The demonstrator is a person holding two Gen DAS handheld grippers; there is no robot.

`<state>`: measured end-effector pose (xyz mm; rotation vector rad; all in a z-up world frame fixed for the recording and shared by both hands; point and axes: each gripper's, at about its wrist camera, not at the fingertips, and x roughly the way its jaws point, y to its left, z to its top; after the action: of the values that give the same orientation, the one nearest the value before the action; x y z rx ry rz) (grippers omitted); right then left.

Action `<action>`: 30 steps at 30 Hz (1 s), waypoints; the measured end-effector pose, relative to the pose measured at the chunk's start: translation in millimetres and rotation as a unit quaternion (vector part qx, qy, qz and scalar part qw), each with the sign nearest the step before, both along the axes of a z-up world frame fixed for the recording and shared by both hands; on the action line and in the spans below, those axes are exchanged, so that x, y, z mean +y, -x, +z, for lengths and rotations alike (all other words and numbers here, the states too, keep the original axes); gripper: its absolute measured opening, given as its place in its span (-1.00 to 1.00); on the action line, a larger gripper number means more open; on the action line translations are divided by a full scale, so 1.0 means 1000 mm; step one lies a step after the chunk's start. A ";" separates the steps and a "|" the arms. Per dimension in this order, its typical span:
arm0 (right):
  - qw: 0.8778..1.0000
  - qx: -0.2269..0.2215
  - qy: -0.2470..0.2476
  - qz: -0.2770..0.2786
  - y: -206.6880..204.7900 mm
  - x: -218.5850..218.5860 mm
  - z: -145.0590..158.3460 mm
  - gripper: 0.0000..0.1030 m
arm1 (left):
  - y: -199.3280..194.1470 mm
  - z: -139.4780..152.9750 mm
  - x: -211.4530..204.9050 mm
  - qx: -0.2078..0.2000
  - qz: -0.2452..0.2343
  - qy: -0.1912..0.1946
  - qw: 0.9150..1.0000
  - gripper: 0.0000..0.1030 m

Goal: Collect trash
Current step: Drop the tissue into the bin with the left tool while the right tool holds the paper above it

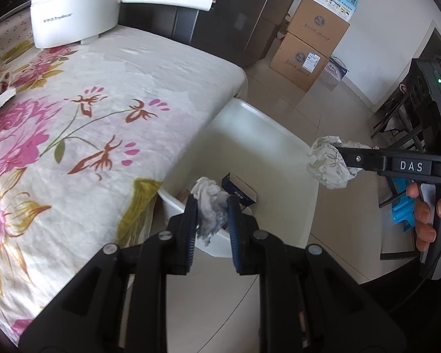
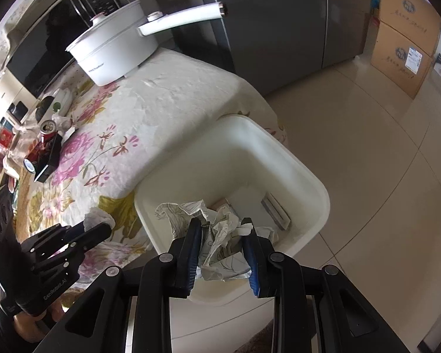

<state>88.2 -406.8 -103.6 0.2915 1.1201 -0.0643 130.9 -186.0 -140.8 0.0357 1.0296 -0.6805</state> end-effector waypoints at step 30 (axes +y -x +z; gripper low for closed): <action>1.000 0.015 0.018 -0.019 -0.004 -0.022 -0.018 -0.43 | 0.004 0.010 -0.009 -0.051 0.008 -0.023 0.998 0.69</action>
<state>92.4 -428.8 -121.8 0.2809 1.1415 -0.1221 126.8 -194.7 -130.6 0.1024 0.9461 -0.6345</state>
